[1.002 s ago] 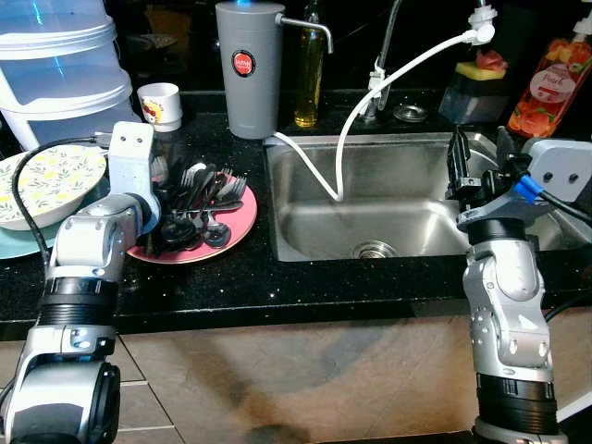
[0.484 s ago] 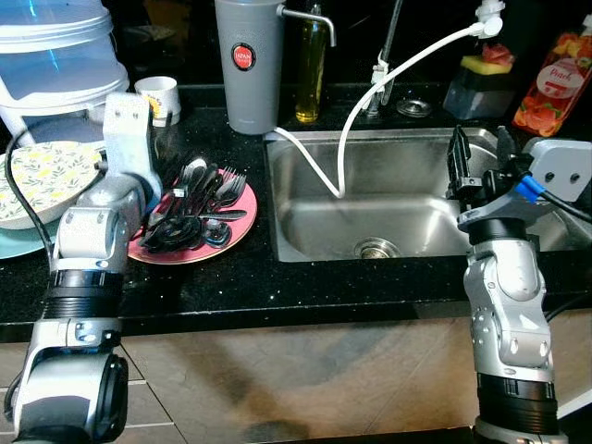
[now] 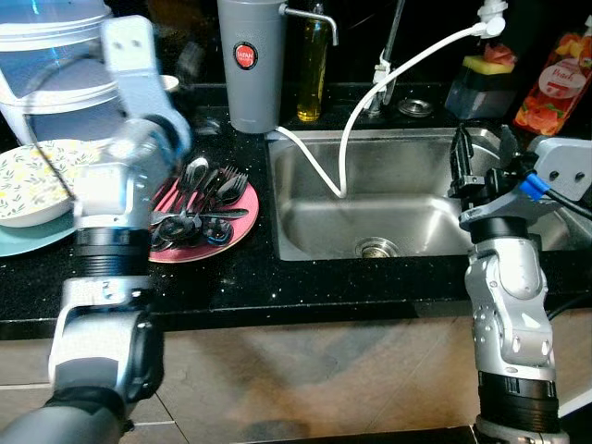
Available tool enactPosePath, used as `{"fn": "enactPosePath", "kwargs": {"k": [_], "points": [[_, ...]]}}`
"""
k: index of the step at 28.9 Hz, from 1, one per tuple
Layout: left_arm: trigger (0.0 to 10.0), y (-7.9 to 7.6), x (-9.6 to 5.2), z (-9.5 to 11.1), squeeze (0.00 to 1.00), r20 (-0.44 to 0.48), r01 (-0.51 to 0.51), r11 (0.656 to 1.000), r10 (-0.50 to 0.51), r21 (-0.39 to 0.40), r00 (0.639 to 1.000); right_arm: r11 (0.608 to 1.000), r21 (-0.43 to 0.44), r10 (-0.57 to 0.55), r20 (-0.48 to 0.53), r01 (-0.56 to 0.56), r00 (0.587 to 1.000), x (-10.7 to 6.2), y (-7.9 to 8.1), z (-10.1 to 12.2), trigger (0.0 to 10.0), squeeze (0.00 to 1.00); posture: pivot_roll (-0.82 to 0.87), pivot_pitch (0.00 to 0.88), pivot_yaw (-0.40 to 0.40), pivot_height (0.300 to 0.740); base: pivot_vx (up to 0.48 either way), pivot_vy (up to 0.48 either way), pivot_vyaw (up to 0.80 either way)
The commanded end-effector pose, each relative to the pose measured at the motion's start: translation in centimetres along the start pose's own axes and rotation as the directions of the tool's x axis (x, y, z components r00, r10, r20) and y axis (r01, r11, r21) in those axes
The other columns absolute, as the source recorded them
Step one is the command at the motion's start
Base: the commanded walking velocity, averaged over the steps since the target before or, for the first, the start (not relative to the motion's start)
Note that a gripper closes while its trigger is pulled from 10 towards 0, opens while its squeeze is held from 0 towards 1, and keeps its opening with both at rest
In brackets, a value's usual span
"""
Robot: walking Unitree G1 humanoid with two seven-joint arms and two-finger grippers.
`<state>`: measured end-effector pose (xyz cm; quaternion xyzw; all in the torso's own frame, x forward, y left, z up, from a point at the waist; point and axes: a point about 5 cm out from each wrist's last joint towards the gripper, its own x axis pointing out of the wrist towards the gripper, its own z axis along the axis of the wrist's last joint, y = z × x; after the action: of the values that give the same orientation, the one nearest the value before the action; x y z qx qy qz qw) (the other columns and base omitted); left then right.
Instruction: Kitchen organization
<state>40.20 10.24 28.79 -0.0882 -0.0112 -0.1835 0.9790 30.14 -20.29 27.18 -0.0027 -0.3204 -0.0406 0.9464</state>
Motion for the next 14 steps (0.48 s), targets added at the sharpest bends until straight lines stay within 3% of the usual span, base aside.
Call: {"fn": "enactPosePath", "kwargs": {"k": [1,2,3,6,8,12,14], "points": [[10.0,-1.7,0.9,-1.0,0.00,-0.039,0.063,0.995,-0.060,0.073,0.997,1.000,-0.015,-0.004,-0.003,0.004,1.000,0.0,-0.2,0.2,10.0,0.00,0.03,0.085,0.031,0.740,0.000,0.000,0.00],[10.0,-2.3,1.2,-1.5,0.00,-0.058,0.080,0.991,-0.074,0.108,0.996,1.000,-0.021,0.000,-0.003,0.000,1.000,0.0,-0.1,0.3,10.0,0.00,0.03,0.093,0.034,0.740,0.000,0.000,0.00],[10.0,-3.2,1.7,-2.4,0.00,-0.099,0.112,0.988,-0.102,0.109,0.990,0.999,-0.037,0.007,-0.011,-0.007,1.000,0.0,0.1,0.3,10.0,0.00,0.01,0.122,0.050,0.740,0.000,0.000,0.00],[10.0,-3.9,2.0,-2.9,0.00,-0.127,0.133,0.986,-0.119,0.103,0.985,0.999,-0.048,0.012,-0.016,-0.012,1.000,-0.1,0.2,0.2,10.0,0.00,0.01,0.122,0.050,0.740,0.000,0.000,0.00],[10.0,-5.5,2.4,-4.0,0.00,-0.169,0.174,0.979,-0.155,0.104,0.973,0.996,-0.074,0.036,-0.034,-0.039,0.999,-0.3,0.5,0.1,10.0,0.00,0.00,0.152,0.064,0.740,0.000,0.000,0.00],[10.0,-5.9,2.7,-5.2,0.00,-0.183,0.140,0.980,-0.113,0.141,0.977,0.995,-0.068,0.072,-0.059,-0.076,0.996,-0.8,1.0,-0.2,10.0,0.00,0.01,0.179,0.069,0.740,0.000,0.000,0.00],[10.0,-5.8,2.8,-6.0,0.07,-0.169,0.101,0.988,-0.080,0.119,0.982,0.993,-0.046,0.102,-0.073,-0.106,0.992,-1.1,1.7,-0.4,10.0,0.00,0.01,0.204,0.066,0.740,0.000,0.000,0.00]]}}
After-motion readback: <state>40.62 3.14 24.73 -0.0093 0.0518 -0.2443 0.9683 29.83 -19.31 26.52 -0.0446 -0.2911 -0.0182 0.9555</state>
